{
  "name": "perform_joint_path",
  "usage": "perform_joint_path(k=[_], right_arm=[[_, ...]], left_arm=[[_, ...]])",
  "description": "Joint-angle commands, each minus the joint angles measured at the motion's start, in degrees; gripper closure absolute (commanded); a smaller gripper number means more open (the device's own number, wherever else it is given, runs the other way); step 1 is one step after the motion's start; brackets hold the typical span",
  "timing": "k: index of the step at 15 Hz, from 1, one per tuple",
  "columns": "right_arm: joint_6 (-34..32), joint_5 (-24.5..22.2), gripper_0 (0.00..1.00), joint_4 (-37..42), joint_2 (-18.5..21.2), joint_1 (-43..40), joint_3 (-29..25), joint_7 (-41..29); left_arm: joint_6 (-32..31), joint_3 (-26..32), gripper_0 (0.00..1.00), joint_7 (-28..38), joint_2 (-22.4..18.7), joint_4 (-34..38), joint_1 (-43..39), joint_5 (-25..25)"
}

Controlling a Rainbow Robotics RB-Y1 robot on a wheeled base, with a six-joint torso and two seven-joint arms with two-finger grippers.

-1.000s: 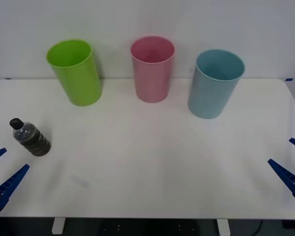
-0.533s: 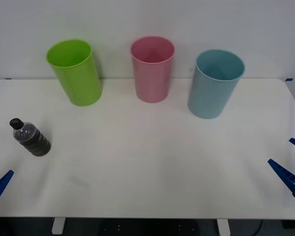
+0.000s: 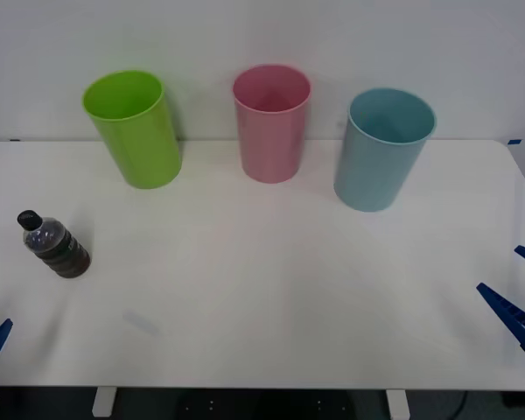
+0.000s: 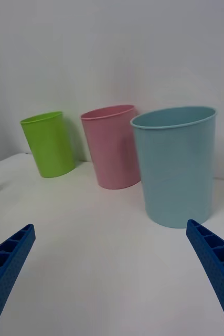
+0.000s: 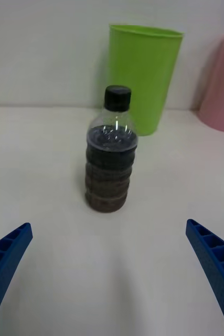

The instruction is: Grasp the object on the table and drop it into the matching bin: aluminum can to the light blue bin, PET bottle to the pink bin.

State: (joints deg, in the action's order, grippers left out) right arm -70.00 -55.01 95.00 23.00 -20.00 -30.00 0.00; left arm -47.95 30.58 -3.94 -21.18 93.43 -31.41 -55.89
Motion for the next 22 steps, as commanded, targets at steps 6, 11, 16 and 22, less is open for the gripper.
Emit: perform_joint_path(k=[6,11,16,22], right_arm=[[0.0,0.0,0.00,0.0,0.0,0.0,0.0,0.0],[0.0,0.0,0.00,0.0,0.0,0.0,0.0,0.0],[0.0,0.0,0.00,0.0,0.0,0.0,0.0,0.0],[0.0,0.0,0.00,0.0,0.0,0.0,0.0,0.0]], left_arm=[[4.4,-5.2,0.00,-1.0,0.1,-5.4,6.4,-1.6],[5.9,-6.9,0.00,-1.6,0.2,-10.9,13.0,-1.6],[6.6,-6.9,0.00,-2.7,0.3,-15.6,18.4,-3.6],[8.8,-8.0,0.00,-4.3,0.2,-20.1,24.5,-4.7]])
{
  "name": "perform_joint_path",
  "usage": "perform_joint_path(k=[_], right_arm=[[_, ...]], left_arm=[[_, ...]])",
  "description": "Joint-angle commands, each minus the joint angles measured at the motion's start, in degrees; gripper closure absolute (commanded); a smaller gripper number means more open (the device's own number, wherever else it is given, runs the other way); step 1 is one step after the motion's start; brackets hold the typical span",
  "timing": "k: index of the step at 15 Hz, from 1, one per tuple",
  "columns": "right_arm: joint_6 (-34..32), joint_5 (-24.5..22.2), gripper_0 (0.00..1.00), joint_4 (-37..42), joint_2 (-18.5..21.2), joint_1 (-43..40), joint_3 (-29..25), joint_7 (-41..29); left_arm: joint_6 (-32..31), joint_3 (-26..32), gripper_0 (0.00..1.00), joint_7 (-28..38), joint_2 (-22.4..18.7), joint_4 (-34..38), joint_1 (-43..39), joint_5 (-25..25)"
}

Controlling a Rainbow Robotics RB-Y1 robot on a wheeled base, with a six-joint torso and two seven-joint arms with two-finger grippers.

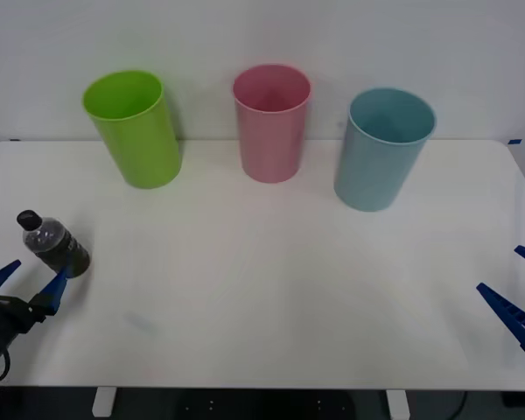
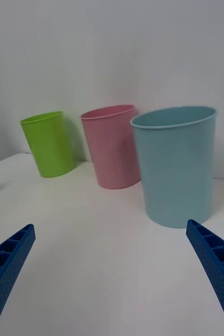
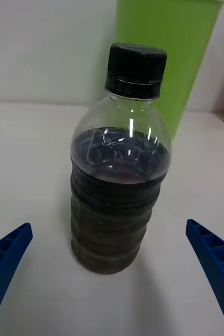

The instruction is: Grasp the object on the table and drop it into the matching bin: aluminum can to the light blue bin, PET bottle to the pink bin.

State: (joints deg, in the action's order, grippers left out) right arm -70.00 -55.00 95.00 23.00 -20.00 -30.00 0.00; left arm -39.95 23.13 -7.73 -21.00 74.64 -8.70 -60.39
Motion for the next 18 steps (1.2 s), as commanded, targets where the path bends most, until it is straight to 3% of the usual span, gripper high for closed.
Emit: perform_joint_path(k=[1,15,16,17,18], right_arm=[[0.0,0.0,0.00,0.0,0.0,0.0,0.0,0.0],[0.0,0.0,0.00,0.0,0.0,0.0,0.0,0.0],[0.0,0.0,0.00,0.0,0.0,0.0,0.0,0.0],[0.0,0.0,0.00,0.0,0.0,0.0,0.0,0.0],[0.0,0.0,0.00,0.0,0.0,0.0,0.0,0.0]], left_arm=[[1.1,-0.9,0.00,-0.8,0.0,-2.0,2.6,-0.5],[4.7,-3.0,0.01,-1.8,0.4,-7.3,10.0,-2.6],[5.0,-3.2,0.65,-1.9,0.4,-7.3,10.0,-2.7],[5.1,-3.3,0.90,-2.1,0.4,-7.3,10.0,-2.7],[5.1,-3.4,1.00,-2.2,0.4,-7.3,10.0,-2.7]])
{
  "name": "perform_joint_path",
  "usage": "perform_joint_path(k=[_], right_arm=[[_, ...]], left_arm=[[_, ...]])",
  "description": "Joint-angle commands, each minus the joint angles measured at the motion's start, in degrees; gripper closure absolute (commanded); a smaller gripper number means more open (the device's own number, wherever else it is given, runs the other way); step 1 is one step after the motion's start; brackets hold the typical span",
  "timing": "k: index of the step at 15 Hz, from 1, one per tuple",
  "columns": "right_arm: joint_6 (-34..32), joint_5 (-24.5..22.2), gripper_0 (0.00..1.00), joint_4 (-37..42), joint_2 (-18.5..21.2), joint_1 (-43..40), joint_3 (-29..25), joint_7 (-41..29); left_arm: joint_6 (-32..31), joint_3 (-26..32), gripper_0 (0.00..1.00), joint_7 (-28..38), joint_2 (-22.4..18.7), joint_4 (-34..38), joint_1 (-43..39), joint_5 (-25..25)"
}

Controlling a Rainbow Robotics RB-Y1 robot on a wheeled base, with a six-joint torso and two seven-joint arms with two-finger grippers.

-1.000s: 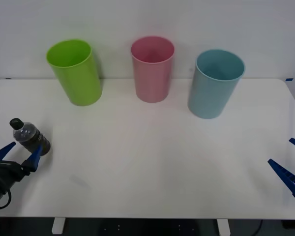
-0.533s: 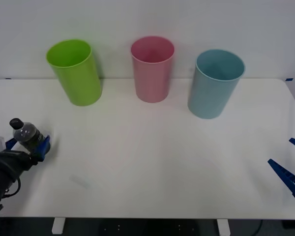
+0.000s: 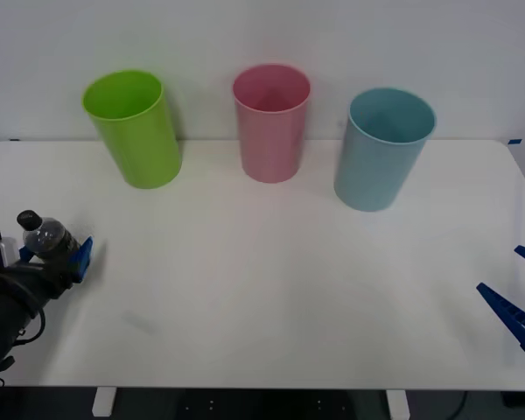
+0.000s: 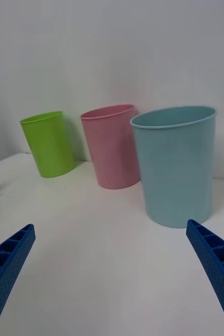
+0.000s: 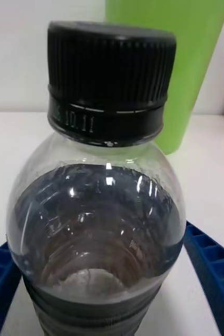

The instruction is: Grasp the object on the table and drop it into the matching bin: aluminum can to the light blue bin, PET bottle to the pink bin.

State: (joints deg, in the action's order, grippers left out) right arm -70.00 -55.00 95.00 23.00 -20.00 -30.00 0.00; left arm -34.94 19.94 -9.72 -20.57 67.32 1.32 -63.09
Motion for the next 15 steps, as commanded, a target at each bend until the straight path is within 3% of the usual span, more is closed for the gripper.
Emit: perform_joint_path(k=[1,11,15], right_arm=[[0.0,0.0,0.00,0.0,0.0,0.0,0.0,0.0],[0.0,0.0,0.00,0.0,0.0,0.0,0.0,0.0],[0.0,0.0,0.00,0.0,0.0,0.0,0.0,0.0]], left_arm=[[0.1,-0.3,1.00,-0.1,0.0,0.0,-0.1,0.0],[-0.7,0.3,1.00,0.0,-0.1,0.7,-0.5,0.9],[-0.8,-0.2,1.00,1.0,0.0,6.8,-2.1,2.4]])
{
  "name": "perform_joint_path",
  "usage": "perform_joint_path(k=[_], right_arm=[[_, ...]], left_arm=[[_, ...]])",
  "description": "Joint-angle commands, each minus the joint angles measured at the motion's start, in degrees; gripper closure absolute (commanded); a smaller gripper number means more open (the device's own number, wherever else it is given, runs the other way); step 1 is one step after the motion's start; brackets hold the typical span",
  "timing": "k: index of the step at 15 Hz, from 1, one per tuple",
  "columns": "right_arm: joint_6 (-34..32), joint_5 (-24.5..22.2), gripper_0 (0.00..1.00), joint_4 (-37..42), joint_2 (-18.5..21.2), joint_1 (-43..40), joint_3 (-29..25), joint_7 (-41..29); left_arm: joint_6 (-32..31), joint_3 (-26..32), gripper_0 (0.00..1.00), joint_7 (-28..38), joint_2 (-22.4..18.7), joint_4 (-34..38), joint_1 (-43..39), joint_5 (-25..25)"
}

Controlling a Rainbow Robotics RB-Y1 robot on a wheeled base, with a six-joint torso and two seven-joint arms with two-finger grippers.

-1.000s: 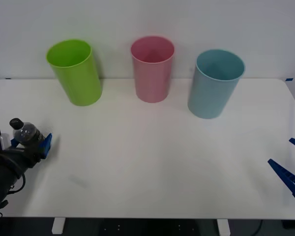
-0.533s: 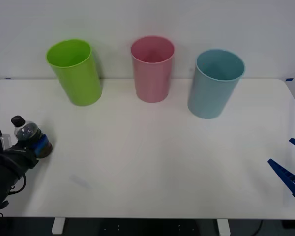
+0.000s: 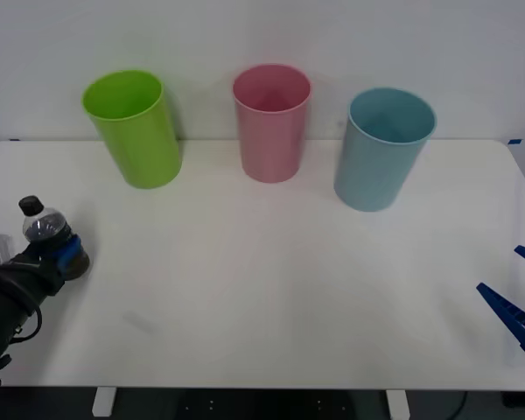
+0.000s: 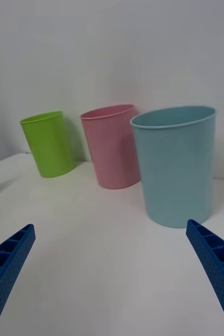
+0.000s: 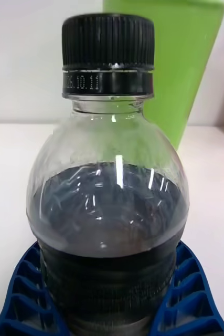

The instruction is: Grasp the object on the table and drop it into the matching bin: aluminum can to the light blue bin, PET bottle to the pink bin.

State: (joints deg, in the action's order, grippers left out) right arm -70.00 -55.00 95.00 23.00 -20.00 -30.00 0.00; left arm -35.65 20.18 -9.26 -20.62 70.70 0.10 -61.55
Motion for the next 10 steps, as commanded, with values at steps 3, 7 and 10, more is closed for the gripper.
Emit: perform_joint_path(k=[3,7,10], right_arm=[[0.0,0.0,0.00,0.0,0.0,0.0,0.0,0.0],[0.0,0.0,0.00,0.0,0.0,0.0,0.0,0.0],[0.0,0.0,0.00,0.0,0.0,0.0,0.0,0.0]], left_arm=[[0.0,-2.2,1.00,1.3,0.1,8.5,-1.8,3.3],[0.0,-4.6,1.00,3.2,0.1,14.8,-2.2,6.3],[0.1,-5.9,1.00,6.3,0.1,18.9,-2.2,6.6]])
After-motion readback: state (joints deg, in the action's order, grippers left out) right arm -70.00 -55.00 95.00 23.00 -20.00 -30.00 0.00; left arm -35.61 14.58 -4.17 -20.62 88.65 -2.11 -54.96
